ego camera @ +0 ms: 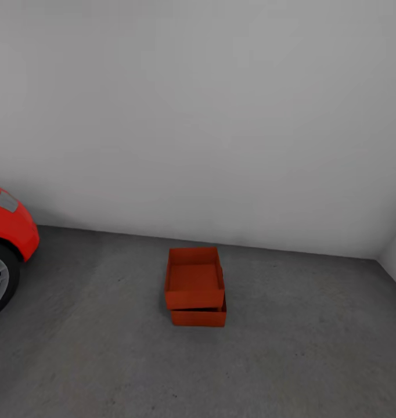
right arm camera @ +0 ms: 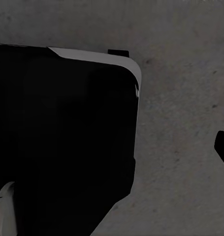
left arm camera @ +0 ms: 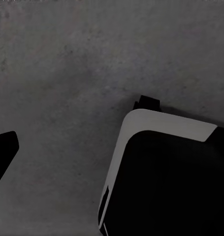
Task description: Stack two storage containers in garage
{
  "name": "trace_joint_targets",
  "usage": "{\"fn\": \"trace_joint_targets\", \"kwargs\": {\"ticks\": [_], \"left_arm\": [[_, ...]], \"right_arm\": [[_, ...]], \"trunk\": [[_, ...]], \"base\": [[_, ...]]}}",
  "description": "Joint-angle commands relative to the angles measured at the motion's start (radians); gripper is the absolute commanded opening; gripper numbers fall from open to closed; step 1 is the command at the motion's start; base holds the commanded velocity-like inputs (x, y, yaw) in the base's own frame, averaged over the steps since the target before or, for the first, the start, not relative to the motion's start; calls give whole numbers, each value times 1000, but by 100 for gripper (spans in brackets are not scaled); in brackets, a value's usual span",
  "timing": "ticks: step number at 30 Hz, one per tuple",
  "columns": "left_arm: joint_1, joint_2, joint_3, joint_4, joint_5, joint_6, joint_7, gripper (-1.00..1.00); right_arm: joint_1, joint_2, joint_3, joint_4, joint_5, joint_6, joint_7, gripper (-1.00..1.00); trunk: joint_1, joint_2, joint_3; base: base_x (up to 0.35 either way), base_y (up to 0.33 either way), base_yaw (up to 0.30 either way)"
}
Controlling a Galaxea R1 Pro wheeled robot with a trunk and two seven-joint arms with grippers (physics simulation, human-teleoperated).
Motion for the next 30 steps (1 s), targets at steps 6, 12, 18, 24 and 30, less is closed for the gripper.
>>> {"fn": "trace_joint_targets", "kwargs": {"ticks": [6, 12, 18, 24, 30], "left_arm": [[0, 0, -8, 1, 10, -3, 2, 100], [0, 0, -8, 1, 9, -3, 2, 100], [-1, 0, -8, 0, 10, -3, 2, 100], [-1, 0, -8, 0, 9, -3, 2, 100], [-1, 0, -8, 0, 9, -3, 2, 100]], "right_arm": [[-1, 0, 4, 3, 3, -7, -3, 100], [-1, 0, 4, 3, 3, -7, -3, 100], [-1, 0, 4, 3, 3, -7, -3, 100], [-1, 0, 4, 3, 3, -7, -3, 100], [-1, 0, 4, 3, 3, -7, -3, 100]], "trunk": [[0, -1, 9], [0, -1, 18], [0, -1, 28], [0, -1, 38], [0, -1, 47]], "base": [[0, 0, 0], [0, 0, 0], [0, 0, 0], [0, 0, 0], [0, 0, 0]]}}
